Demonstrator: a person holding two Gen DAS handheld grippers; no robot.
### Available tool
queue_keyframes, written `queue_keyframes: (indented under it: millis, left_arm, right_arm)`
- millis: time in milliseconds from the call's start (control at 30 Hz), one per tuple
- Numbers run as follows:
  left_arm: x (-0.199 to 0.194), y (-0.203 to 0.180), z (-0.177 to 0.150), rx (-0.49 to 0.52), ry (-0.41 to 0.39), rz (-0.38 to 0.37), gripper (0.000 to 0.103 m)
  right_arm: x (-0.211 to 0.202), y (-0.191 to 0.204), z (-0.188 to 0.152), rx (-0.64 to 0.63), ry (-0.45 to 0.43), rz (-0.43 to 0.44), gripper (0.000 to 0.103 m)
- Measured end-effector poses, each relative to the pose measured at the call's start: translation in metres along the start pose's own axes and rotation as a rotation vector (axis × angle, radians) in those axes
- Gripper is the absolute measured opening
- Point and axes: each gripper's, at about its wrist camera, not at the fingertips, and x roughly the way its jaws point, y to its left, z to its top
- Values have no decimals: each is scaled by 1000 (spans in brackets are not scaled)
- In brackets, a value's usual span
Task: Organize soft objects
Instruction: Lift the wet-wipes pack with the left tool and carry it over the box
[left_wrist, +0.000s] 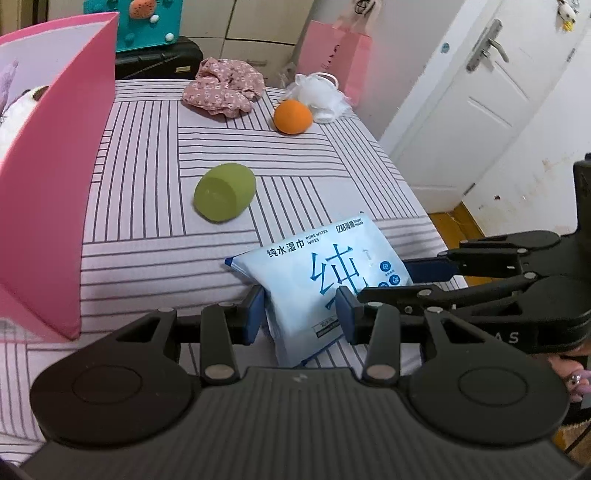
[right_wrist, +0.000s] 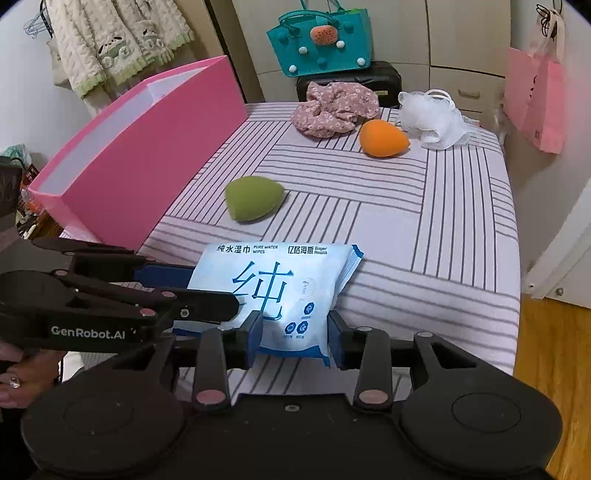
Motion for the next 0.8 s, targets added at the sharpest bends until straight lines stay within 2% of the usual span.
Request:
queue_keyframes:
  millis: [267,467,800]
  left_arm:
    - [-35,-4,-5,73,15,-8,40]
    - [-65,-1,-9,112,30,-32,40]
    - [-122,19,-8,185,-15,-17,40]
  right_arm:
    - [-23,27,-4,-16,10,35,51]
    - [-40,55,-4,-60,10,19,52]
    - [-63,101,10,-125,-15,97,53]
